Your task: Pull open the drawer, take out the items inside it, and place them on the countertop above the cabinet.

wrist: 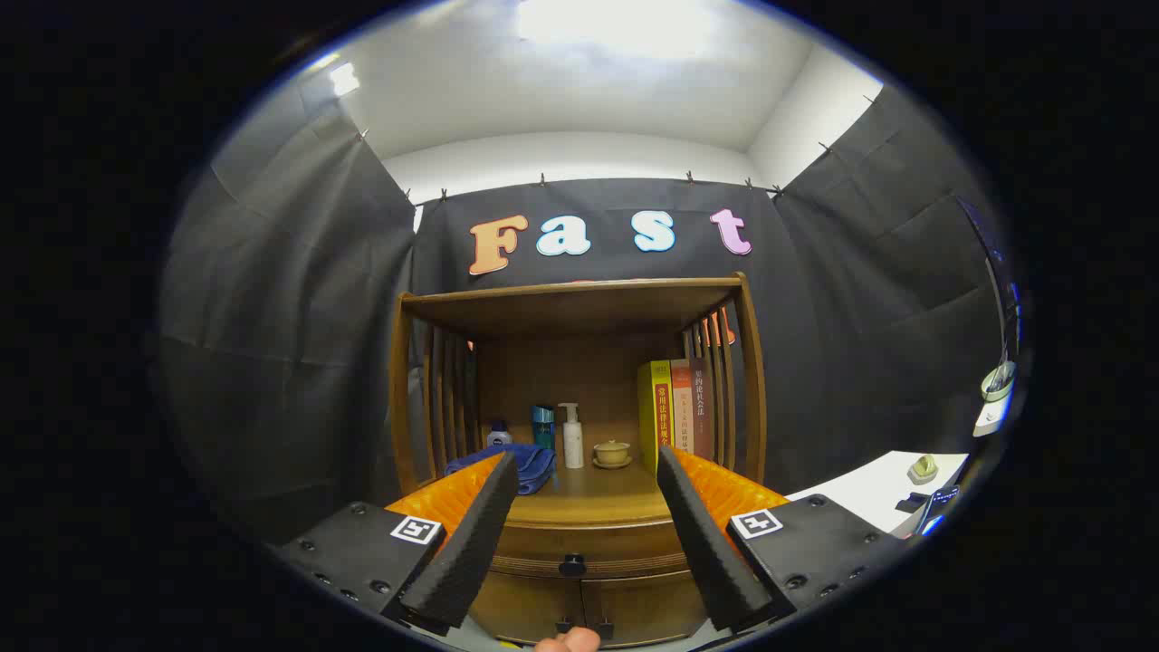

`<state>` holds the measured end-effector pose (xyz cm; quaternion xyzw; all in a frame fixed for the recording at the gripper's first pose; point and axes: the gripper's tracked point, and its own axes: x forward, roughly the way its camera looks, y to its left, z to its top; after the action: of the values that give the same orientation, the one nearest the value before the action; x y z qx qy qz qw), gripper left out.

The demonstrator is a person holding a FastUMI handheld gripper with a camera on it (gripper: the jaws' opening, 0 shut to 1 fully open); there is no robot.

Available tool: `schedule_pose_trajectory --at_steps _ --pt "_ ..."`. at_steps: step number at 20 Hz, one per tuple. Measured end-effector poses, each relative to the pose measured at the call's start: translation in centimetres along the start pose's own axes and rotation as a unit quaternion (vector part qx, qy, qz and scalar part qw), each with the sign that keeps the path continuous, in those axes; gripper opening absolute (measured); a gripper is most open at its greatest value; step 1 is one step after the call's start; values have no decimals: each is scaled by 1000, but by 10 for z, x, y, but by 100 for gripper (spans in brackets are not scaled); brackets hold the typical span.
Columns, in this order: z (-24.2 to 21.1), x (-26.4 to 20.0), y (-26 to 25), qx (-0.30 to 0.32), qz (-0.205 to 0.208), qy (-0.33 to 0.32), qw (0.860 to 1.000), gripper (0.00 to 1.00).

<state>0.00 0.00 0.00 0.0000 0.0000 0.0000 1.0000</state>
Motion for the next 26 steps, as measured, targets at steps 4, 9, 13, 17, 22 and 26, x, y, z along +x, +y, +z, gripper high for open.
schedule_pose_trajectory --at_steps 4,9,13,17,22,26 --pt "0 2 -2 -1 1 1 1000 100" --pt "0 1 -3 -1 4 1 1000 100" --pt "0 2 -5 -1 4 3 1000 100" --pt "1 1 -5 -1 5 4 1000 100" --pt "2 2 -2 -2 7 2 1000 100" --pt "-5 9 6 -1 20 10 1000 100"
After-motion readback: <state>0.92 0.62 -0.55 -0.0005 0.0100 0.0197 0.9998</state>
